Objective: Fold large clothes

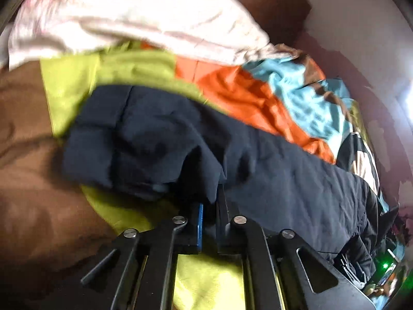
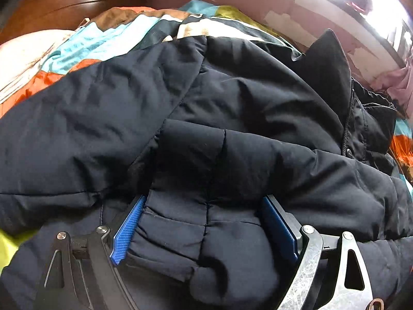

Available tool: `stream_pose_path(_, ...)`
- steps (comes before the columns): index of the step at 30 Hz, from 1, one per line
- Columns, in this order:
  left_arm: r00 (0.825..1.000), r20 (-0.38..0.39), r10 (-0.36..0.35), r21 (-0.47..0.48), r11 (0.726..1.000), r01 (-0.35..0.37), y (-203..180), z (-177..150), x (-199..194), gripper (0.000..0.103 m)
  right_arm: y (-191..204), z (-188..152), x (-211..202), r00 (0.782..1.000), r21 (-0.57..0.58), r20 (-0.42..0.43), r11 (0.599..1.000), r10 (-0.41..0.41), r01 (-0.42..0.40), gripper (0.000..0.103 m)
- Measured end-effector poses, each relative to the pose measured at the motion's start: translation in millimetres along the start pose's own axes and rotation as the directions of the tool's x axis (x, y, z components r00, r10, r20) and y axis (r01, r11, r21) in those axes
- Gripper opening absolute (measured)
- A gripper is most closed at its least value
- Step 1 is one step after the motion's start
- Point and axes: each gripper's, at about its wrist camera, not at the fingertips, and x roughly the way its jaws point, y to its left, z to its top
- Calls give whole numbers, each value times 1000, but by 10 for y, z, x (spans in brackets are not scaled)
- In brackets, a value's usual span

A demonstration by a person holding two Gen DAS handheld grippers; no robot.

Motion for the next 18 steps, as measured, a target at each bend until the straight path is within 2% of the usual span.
stream_pose_path(5, 989, 140, -49, 137, 990, 30, -339, 65, -375, 3, -216, 3, -347, 990, 77, 89, 990, 108, -115, 88)
stream_pose_path(9, 964, 212, -159, 245, 964, 105, -670, 106, -731, 3, -359, 15, -620, 983, 79, 119, 985, 141, -151, 88)
stream_pose_path(13, 921, 260, -289, 403, 900, 169, -1132, 60, -1097, 3, -594, -7, -1042, 969, 81, 193, 981, 156, -174, 88)
stream_pose_path(15, 898, 255, -358, 480, 853, 204, -1398, -19, -1256, 3, -741, -46, -1236, 963, 91, 220, 980, 154, -177, 88)
stream_pose_path(18, 863, 222, -453, 587, 769, 253, -1826, -190, -1446, 3, -1046, -108, -1502, 958, 111, 251, 979, 137, -169, 88)
